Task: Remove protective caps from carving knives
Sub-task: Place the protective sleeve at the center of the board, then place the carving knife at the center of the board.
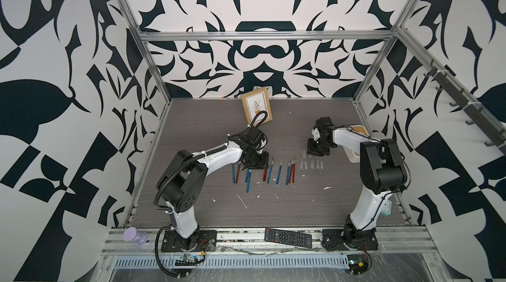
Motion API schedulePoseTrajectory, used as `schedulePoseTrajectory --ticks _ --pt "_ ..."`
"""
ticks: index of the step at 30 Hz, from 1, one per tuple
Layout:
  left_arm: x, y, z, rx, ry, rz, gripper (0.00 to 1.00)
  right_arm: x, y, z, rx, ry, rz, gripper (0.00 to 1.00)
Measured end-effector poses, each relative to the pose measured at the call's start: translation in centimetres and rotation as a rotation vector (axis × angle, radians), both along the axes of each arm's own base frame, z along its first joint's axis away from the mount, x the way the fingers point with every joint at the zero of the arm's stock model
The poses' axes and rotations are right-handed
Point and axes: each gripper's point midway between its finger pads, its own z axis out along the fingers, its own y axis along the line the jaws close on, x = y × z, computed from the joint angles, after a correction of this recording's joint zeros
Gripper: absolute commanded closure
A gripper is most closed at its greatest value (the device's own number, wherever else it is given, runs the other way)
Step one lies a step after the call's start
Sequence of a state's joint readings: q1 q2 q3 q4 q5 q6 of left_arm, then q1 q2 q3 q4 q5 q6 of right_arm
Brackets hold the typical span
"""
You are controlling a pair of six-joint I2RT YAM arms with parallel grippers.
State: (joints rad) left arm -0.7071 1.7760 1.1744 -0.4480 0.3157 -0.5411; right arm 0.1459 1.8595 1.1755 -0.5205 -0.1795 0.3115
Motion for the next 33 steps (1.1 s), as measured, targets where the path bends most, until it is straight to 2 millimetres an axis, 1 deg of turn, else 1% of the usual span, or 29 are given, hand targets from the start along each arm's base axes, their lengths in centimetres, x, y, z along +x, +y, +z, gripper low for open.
schedulePoseTrajectory --ticks 3,5,11,13,15,16,17,19,20,24,26,33 --pt "0.0 0.0 0.0 0.002 -0.001 0.001 1.00 0.0 0.0 0.3 0.001 -0.006 0.000 0.76" --pt "0.0 0.0 0.0 0.003 -0.001 0.001 1.00 0.1 0.0 0.9 0.002 -0.019 0.000 0.74" --pt "0.1 0.1 0.0 0.005 -0.006 -0.001 1.00 0.5 0.1 4.0 0.017 -0.097 0.002 0.70" --pt "0.1 0.1 0.0 0.008 -0.009 -0.003 1.00 0.6 0.2 4.8 0.025 -0.119 0.003 0.67" --pt "0.1 0.1 -0.1 0.010 -0.011 -0.004 1.00 0.6 0.4 5.6 0.035 -0.138 0.005 0.62" --pt "0.1 0.2 -0.1 0.012 -0.012 -0.004 1.00 0.7 0.4 5.9 0.039 -0.145 0.006 0.57" --pt "0.1 0.2 -0.1 0.013 -0.012 -0.004 1.00 0.7 0.4 6.2 0.042 -0.152 0.006 0.52" --pt "0.2 0.2 -0.1 0.017 -0.015 -0.005 1.00 0.7 0.5 6.7 0.049 -0.167 0.010 0.35" --pt "0.2 0.3 -0.2 0.018 -0.017 -0.004 1.00 0.7 0.6 7.0 0.051 -0.172 0.007 0.28" --pt "0.3 0.4 -0.2 0.027 -0.021 -0.003 1.00 0.8 0.7 7.9 0.063 -0.194 0.000 0.13" --pt "0.2 0.6 -0.4 0.036 -0.019 0.000 1.00 0.8 0.7 7.9 0.066 -0.194 -0.004 0.01" --pt "0.3 1.0 -1.1 0.073 -0.012 0.009 1.00 0.8 0.7 7.9 0.069 -0.193 -0.011 0.01"
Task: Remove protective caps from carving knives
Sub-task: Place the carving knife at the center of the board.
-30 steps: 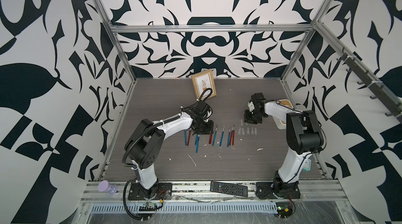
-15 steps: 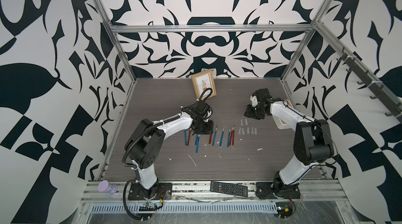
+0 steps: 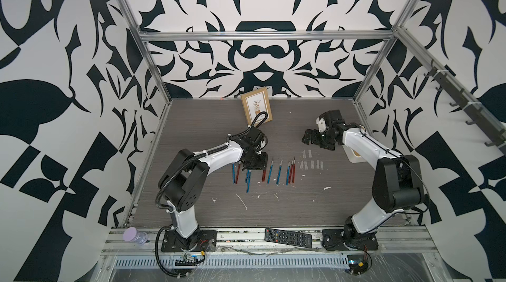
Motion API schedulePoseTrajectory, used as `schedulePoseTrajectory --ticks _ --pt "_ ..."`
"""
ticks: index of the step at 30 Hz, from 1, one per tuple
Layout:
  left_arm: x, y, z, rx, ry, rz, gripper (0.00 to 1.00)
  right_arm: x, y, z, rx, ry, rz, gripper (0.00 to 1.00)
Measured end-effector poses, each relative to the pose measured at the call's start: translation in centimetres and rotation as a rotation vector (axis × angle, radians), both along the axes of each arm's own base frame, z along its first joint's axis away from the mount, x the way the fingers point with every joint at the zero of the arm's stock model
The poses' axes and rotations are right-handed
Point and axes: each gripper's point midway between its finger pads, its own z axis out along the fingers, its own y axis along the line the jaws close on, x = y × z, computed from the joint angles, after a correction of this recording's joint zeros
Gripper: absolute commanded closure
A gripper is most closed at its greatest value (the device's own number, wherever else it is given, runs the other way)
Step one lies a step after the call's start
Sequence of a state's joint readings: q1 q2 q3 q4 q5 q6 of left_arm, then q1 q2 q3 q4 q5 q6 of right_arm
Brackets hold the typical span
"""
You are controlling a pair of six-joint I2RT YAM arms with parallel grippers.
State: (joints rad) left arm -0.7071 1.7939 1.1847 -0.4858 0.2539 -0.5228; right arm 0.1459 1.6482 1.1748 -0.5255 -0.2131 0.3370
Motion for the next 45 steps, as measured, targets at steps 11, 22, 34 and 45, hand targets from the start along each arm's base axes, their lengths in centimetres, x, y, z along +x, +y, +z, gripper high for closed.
schedulePoseTrajectory --ticks 11,22,34,45 --pt "0.4 0.6 -1.6 0.062 0.007 0.020 1.00 -0.5 0.2 -1.0 0.016 0.012 0.008 0.00" --pt "0.9 1.1 -2.7 0.109 0.008 0.041 0.94 -0.8 0.3 -1.3 0.037 0.023 0.012 0.01" --pt "1.1 1.5 -3.6 0.139 0.014 0.057 0.88 -0.9 0.0 -1.6 0.045 0.028 0.004 0.01" --pt "1.1 1.7 -3.7 0.150 0.013 0.065 0.79 -1.0 0.0 -1.7 0.051 0.031 0.001 0.01"
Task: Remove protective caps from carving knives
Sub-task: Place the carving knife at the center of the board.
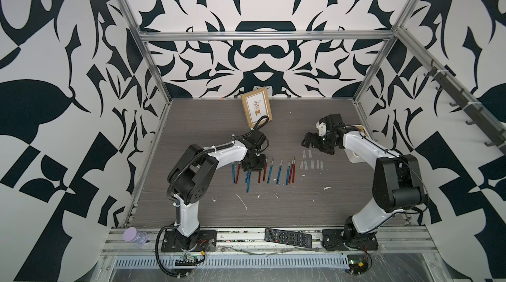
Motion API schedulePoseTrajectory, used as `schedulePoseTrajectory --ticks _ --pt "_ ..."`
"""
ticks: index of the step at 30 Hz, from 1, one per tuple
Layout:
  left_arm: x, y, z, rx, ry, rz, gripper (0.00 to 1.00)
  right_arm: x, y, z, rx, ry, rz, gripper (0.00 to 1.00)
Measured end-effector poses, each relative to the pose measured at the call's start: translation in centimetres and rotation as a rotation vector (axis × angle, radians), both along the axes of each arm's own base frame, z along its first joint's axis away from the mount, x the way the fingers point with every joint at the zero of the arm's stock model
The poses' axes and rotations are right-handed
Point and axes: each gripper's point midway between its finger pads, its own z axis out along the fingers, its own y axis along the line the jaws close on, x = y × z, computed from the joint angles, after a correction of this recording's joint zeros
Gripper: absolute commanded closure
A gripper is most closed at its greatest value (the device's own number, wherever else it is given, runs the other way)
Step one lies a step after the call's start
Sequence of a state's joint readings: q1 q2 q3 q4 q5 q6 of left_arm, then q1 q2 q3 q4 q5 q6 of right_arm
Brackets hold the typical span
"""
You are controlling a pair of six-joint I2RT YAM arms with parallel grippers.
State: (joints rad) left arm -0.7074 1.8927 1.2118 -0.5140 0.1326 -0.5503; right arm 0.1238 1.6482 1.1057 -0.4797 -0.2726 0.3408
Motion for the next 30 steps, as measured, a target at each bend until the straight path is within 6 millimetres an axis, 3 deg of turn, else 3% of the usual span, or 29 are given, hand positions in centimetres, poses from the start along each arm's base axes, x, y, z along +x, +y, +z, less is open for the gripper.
schedulePoseTrajectory --ticks 11,19,30 --pt "0.0 0.1 0.0 0.008 0.001 0.001 0.76 0.1 0.2 0.1 0.011 -0.005 0.002 0.01" --pt "0.5 -0.1 0.9 0.005 -0.017 0.004 0.68 0.1 0.3 0.1 0.019 -0.003 0.001 0.01" --pt "1.1 0.4 3.7 0.001 -0.092 0.019 0.18 0.2 0.5 0.3 0.038 -0.003 -0.007 0.00"
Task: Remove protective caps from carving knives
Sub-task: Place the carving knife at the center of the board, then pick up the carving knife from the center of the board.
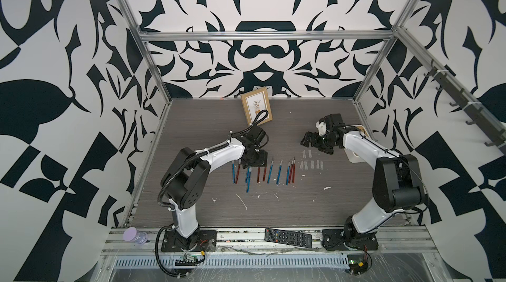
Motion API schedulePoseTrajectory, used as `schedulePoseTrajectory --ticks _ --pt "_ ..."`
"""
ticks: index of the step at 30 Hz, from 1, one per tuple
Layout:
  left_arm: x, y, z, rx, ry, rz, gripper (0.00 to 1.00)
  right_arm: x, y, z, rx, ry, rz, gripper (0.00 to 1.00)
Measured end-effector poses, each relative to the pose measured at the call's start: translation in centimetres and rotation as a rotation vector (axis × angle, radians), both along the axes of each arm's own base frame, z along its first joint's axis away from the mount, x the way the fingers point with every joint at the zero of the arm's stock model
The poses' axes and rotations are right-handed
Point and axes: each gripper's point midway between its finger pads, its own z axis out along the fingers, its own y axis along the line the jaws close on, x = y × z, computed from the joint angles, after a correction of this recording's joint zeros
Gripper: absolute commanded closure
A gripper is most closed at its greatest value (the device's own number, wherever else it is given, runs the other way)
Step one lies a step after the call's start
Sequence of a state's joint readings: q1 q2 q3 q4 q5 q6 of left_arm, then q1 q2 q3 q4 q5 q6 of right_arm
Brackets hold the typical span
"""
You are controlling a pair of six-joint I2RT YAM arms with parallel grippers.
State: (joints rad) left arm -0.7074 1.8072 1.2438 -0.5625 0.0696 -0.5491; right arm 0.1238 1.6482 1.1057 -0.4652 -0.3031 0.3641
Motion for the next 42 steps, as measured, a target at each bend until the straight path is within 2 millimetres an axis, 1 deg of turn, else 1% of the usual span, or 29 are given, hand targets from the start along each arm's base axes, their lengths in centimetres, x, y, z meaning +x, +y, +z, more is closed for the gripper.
schedulePoseTrajectory --ticks 2,5,11,14,17,20,22,24,27,31,36,42 --pt "0.1 0.2 0.3 0.006 -0.012 0.003 0.09 0.0 0.0 0.0 0.001 0.000 0.000 0.00" --pt "0.2 0.7 0.5 0.032 -0.030 0.005 0.01 0.0 0.0 0.0 0.002 -0.002 -0.001 0.00" --pt "0.2 2.4 0.8 0.105 -0.055 0.015 0.00 0.1 -0.1 0.0 -0.001 -0.002 -0.008 0.00" --pt "0.0 3.1 1.3 0.138 -0.072 0.019 0.03 0.3 -0.1 0.1 -0.002 -0.008 -0.016 0.00" --pt "-0.8 3.4 1.5 0.183 -0.083 0.007 0.09 0.5 -0.1 0.2 0.001 -0.015 -0.020 0.00" --pt "-2.0 2.9 1.3 0.204 -0.071 -0.019 0.21 0.5 -0.1 0.2 0.005 -0.018 -0.022 0.00" --pt "-2.7 2.6 1.0 0.206 -0.060 -0.026 0.27 0.6 0.0 0.3 0.006 -0.020 -0.022 0.00" --pt "-3.4 2.9 0.4 0.214 -0.037 -0.018 0.34 0.7 0.0 0.3 0.009 -0.024 -0.021 0.00" --pt "-4.2 3.6 -0.6 0.232 0.000 -0.004 0.48 0.7 0.1 0.3 0.013 -0.027 -0.019 0.00" --pt "-4.7 3.9 -0.9 0.238 0.020 0.007 0.59 0.7 0.1 0.3 0.016 -0.029 -0.018 0.00" --pt "-4.6 3.8 -1.0 0.231 0.023 0.012 0.67 0.8 0.2 0.4 0.022 -0.035 -0.017 0.00" --pt "-4.8 3.7 -2.1 0.244 0.046 0.008 0.71 0.4 0.2 -0.2 0.021 -0.022 -0.017 0.00"
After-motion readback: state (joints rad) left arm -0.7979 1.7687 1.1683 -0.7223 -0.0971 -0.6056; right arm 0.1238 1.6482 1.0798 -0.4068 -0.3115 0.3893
